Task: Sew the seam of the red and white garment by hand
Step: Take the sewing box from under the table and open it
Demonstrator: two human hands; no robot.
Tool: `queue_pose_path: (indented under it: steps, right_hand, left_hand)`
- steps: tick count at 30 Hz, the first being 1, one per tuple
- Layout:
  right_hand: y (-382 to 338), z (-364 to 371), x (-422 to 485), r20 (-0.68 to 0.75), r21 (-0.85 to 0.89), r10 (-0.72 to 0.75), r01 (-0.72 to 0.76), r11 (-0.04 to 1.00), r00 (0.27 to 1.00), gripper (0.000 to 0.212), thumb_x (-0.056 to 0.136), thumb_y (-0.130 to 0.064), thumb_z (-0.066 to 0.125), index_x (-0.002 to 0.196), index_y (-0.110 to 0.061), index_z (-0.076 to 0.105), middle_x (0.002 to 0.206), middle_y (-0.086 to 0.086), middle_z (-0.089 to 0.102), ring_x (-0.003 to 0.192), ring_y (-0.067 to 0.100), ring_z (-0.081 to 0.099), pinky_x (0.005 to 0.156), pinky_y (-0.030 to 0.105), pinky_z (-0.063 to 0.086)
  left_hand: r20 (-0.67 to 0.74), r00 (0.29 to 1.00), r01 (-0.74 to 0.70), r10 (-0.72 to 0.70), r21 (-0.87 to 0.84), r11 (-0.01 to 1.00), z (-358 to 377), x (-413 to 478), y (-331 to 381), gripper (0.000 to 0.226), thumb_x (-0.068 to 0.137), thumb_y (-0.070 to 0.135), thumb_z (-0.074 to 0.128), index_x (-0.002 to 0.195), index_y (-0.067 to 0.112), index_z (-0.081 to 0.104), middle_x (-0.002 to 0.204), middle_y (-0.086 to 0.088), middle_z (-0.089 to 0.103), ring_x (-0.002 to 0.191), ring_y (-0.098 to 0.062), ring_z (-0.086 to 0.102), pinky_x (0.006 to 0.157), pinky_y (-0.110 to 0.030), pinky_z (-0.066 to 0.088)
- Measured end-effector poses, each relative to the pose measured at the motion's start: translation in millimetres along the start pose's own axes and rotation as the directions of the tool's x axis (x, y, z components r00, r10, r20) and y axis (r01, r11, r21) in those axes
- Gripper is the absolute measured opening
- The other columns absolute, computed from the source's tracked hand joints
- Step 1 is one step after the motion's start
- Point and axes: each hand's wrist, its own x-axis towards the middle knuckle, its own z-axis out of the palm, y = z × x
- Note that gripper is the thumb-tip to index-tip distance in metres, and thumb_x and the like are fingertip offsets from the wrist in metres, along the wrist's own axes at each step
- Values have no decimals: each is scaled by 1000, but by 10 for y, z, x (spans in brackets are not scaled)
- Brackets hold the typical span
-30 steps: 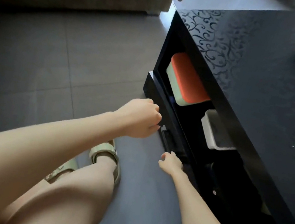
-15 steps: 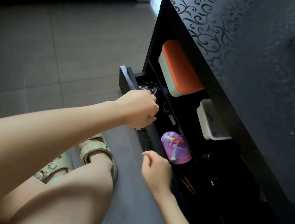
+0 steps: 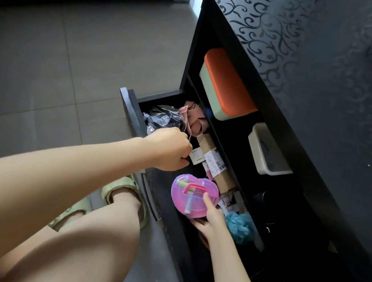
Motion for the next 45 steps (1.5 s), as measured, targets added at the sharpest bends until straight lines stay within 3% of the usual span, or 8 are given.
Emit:
queue_pose_path:
  steps: [8, 14, 17, 20, 23, 29, 33, 45]
  right_hand:
    - [-183, 138, -474, 96, 86, -103, 95, 992, 990, 38, 91, -20, 63, 124, -9, 47, 120, 17, 54, 104, 37, 60, 72, 52, 58]
    - [-421, -63, -877, 430, 107, -231, 205, 973, 873, 40, 95, -44, 46, 126, -20, 54, 120, 13, 66, 107, 31, 65, 92, 48, 51]
    - [-127, -216, -551, 284, -193, -94, 153, 969, 954, 21, 97, -35, 47, 100, -18, 60, 88, 3, 72, 79, 19, 69, 70, 32, 55]
    - [342, -419, -137, 108, -952, -260, 175, 251, 959, 17, 89, -29, 60, 94, -13, 61, 93, 7, 68, 88, 25, 66, 76, 31, 53]
    - [615, -529, -28, 114, -985, -369, 55, -166, 922, 34, 89, -34, 64, 114, -13, 54, 119, 2, 61, 114, 20, 59, 87, 29, 47]
    - [595, -565, 10, 190, -965, -388, 98, -244, 902, 27, 95, -33, 57, 113, -14, 57, 119, 2, 60, 112, 18, 59, 86, 28, 47]
    - [387, -506, -280, 244, -965, -487, 261, -34, 838, 17, 93, -32, 60, 85, -17, 54, 97, 2, 63, 97, 21, 62, 79, 30, 46]
    - [-562, -933, -2820, 342, -391, -881, 902, 185, 328, 20, 94, -11, 55, 76, -9, 46, 64, 7, 62, 55, 14, 56, 56, 30, 48]
  left_hand:
    - [135, 977, 208, -168, -385, 899, 106, 92, 82, 72, 83, 57, 62, 135, 9, 47, 133, -11, 52, 118, -27, 51, 98, -36, 45]
    - [302, 928, 361, -218, -874, 327, 98, 50, 90, 74, 65, 42, 76, 130, 29, 43, 119, 1, 59, 105, -22, 62, 79, -43, 59]
    - [277, 909, 348, -311, -915, 203, 93, 26, 63, 59, 74, 37, 73, 126, 28, 47, 114, -4, 61, 98, -25, 64, 70, -41, 60]
    - [302, 894, 348, -331, -933, 89, 67, 3, -7, 56, 77, 37, 73, 127, 25, 49, 112, -7, 63, 94, -26, 67, 69, -42, 61]
    - [304, 897, 341, -322, -938, 67, 25, -53, -73, 59, 76, 38, 75, 128, 26, 48, 113, -7, 64, 92, -26, 69, 66, -40, 61]
    - [271, 913, 296, -305, -954, 38, -109, -219, -91, 58, 75, 38, 76, 127, 30, 51, 116, -7, 63, 94, -26, 69, 68, -42, 60]
    - [199, 933, 232, -298, -970, 77, -331, -405, -5, 55, 76, 37, 75, 126, 30, 52, 115, -6, 64, 94, -26, 69, 71, -45, 60]
    - [-73, 989, -50, -126, -983, 178, -1437, -1221, 781, 48, 76, 36, 74, 120, 37, 58, 113, -8, 69, 93, -28, 71, 79, -51, 58]
